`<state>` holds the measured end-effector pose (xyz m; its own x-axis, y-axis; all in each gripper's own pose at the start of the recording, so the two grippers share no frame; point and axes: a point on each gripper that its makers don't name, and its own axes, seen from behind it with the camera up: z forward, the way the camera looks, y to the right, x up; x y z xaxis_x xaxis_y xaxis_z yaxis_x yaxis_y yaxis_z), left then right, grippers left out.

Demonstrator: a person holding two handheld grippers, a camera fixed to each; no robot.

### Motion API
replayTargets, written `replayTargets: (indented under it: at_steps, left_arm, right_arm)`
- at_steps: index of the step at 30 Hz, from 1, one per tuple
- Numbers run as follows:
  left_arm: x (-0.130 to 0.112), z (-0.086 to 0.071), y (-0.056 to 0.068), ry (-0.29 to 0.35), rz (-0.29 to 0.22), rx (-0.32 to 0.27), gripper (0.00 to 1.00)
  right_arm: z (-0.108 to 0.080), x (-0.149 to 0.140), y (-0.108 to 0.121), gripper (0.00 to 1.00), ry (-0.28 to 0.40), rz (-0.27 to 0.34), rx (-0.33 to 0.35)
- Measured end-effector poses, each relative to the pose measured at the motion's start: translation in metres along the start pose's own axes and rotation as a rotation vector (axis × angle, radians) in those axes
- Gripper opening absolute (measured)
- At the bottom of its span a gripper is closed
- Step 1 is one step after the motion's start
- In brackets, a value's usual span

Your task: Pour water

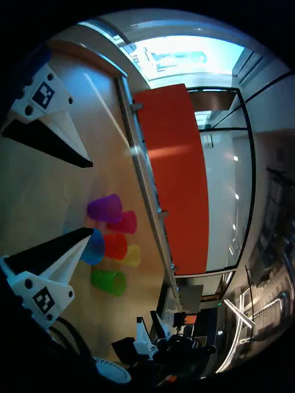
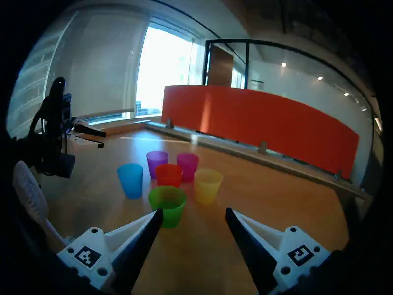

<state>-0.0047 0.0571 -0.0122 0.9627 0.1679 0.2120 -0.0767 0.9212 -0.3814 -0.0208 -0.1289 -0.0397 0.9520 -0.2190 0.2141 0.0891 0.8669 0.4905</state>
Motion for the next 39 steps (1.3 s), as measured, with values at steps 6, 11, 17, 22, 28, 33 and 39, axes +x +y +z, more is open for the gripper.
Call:
replayTargets:
  at_steps: [6,11,17,22,28,33,39]
  left_arm:
    - [0.019,-0.018,-0.016,0.090,-0.031,0.093,0.90]
    - [0.028,-0.030,-0.023,0.142,-0.053,0.150,0.90]
    - [0.038,-0.039,-0.029,0.190,-0.067,0.203,0.90]
    - [0.043,-0.044,-0.037,0.224,-0.089,0.248,0.90]
    - [0.040,-0.044,-0.045,0.233,-0.124,0.287,0.90]
    - [0.037,-0.043,-0.046,0.241,-0.126,0.304,0.90]
    - [0.025,-0.034,-0.042,0.243,-0.147,0.313,0.90]
  right_arm:
    - [-0.020,0.032,0.020,0.99,0.114,0.007,-0.116]
    - [-0.037,0.058,0.043,0.99,0.214,0.033,-0.220]
    - [-0.058,0.077,0.080,0.98,0.314,0.093,-0.375]
    - [-0.071,0.073,0.103,0.99,0.355,0.145,-0.472]
    - [-0.074,0.057,0.113,0.99,0.356,0.185,-0.518]
    - [-0.078,0.040,0.118,0.98,0.355,0.197,-0.557]
    - [-0.072,0.021,0.121,0.98,0.328,0.213,-0.578]
